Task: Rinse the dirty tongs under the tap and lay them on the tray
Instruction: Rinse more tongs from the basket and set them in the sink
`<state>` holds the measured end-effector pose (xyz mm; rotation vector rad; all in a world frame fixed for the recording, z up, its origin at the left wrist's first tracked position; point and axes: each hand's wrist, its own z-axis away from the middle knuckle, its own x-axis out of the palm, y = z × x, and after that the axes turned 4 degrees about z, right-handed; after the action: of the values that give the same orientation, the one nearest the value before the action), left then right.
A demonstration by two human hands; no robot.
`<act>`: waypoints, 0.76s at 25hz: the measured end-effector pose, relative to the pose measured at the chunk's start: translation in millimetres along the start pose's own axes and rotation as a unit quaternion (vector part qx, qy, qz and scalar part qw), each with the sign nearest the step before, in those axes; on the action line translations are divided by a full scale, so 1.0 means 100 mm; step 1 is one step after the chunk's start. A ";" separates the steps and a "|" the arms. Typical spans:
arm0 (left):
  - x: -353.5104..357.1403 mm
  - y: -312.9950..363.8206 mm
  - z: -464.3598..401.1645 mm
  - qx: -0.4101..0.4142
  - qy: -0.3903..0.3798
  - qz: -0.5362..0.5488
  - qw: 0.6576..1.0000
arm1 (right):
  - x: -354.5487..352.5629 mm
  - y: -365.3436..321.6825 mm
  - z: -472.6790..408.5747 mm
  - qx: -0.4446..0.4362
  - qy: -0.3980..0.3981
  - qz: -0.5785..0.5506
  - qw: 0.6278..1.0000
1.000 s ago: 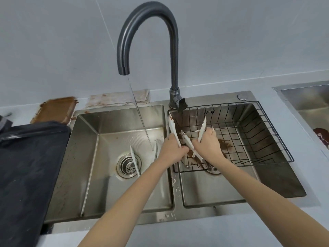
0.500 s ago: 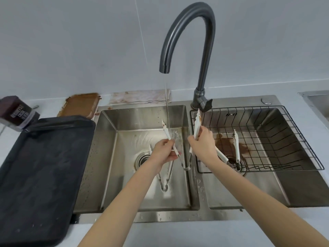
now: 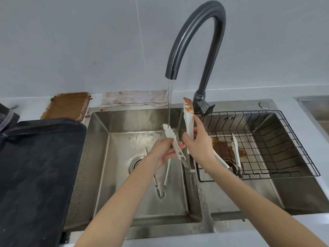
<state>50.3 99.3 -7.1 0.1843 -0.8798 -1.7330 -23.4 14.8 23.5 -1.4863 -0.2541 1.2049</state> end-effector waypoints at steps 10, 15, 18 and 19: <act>0.08 0.10 -0.05 -0.033 -0.003 0.166 0.986 | -0.04 0.05 0.02 0.024 0.004 -0.009 1.000; 0.10 0.12 -0.13 -0.051 0.012 0.212 0.976 | -0.06 0.14 -0.01 0.048 0.006 -0.041 0.998; 0.12 0.18 -0.15 -0.044 0.011 0.246 0.968 | -0.02 0.22 -0.07 0.098 -0.004 -0.089 0.991; 0.12 0.21 -0.15 -0.042 0.005 0.267 0.963 | 0.01 0.24 -0.10 0.119 -0.014 -0.110 0.987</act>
<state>70.1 79.9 -1.3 -0.0960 -0.7601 -1.2571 -25.7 1.2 1.2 -1.2015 -0.2753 1.0387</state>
